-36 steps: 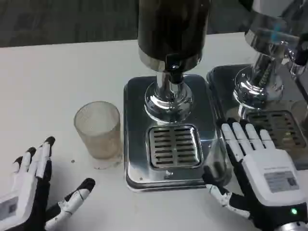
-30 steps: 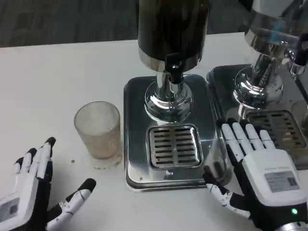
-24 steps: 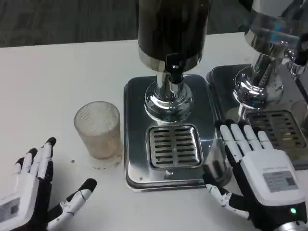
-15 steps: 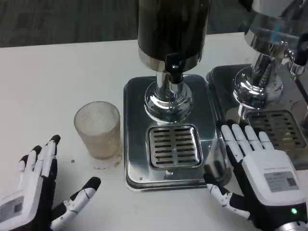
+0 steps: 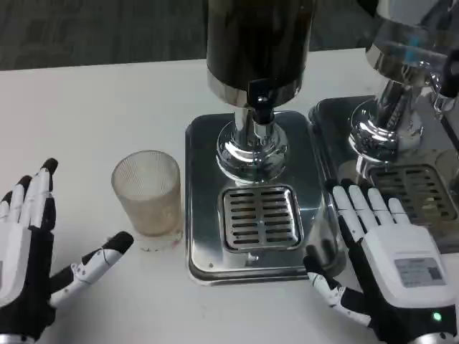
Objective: Grasp the cup under the faucet to collect the drink, then remove the cup.
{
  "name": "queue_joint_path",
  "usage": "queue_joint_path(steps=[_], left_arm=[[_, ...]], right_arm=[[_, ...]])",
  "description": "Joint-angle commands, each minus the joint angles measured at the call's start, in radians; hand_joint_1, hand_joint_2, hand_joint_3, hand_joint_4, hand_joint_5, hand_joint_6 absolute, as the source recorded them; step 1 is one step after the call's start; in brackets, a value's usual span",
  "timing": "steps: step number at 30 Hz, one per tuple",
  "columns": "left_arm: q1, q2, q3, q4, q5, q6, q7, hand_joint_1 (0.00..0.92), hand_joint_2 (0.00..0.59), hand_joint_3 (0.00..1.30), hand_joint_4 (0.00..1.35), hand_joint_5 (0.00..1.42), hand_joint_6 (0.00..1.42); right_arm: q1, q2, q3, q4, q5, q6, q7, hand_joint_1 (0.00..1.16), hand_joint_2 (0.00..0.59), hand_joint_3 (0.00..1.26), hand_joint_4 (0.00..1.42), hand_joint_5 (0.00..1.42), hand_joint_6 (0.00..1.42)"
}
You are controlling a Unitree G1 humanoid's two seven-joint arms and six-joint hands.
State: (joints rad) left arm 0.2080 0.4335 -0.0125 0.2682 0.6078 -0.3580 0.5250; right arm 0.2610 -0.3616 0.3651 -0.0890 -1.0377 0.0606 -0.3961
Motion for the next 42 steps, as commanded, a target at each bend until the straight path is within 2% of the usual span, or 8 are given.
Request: queue_joint_path(steps=[1,5,10,14,26,34,40,42], left_arm=[[-0.08,0.031,-0.002,0.139,-0.028,-0.099,0.017,0.0,0.04,0.0,0.0,0.0,0.0],[-0.165,0.037,-0.012,0.313,-0.041,-0.18,0.033,0.0,0.002,0.0,0.0,0.0,0.0],[-0.264,0.044,-0.046,0.529,-0.068,-0.292,0.006,0.0,0.0,0.0,0.0,0.0,0.0],[-0.319,0.049,-0.079,0.619,-0.054,-0.324,0.019,0.0,0.0,0.0,0.0,0.0,0.0],[-0.466,0.033,-0.173,0.78,-0.026,-0.313,0.033,0.019,0.0,0.0,0.0,0.0,0.0],[-0.529,-0.013,-0.212,0.835,-0.043,-0.3,0.031,0.059,0.0,0.0,0.0,0.0,0.0],[-0.566,-0.028,-0.222,0.882,-0.05,-0.287,0.035,0.16,0.002,0.0,0.0,0.0,0.0],[-0.577,-0.032,-0.225,0.893,-0.046,-0.275,0.054,0.167,0.0,0.0,0.0,0.01,0.0]], right_arm=[[0.015,0.008,0.002,-0.02,-0.008,0.015,0.002,0.32,0.4,0.0,0.0,0.0,0.02],[0.02,0.015,0.009,-0.025,-0.01,0.023,0.005,0.32,0.4,0.0,0.0,0.0,0.02],[0.026,0.019,0.009,-0.027,-0.009,0.029,0.004,0.32,0.4,0.0,0.0,0.0,0.02],[0.017,0.019,0.008,-0.021,-0.005,0.03,0.009,0.33,0.4,0.0,0.0,0.0,0.02],[0.011,0.031,0.011,-0.017,-0.007,0.039,0.009,0.34,0.393,0.0,0.0,0.0,0.03],[0.005,0.039,0.013,-0.013,-0.004,0.042,0.014,0.34,0.382,0.0,0.0,0.0,0.04],[0.004,0.047,0.019,-0.013,-0.004,0.049,0.016,0.35,0.374,0.0,0.0,0.0,0.05],[0.005,0.048,0.019,-0.013,-0.003,0.05,0.015,0.35,0.372,0.0,0.0,0.0,0.05]])
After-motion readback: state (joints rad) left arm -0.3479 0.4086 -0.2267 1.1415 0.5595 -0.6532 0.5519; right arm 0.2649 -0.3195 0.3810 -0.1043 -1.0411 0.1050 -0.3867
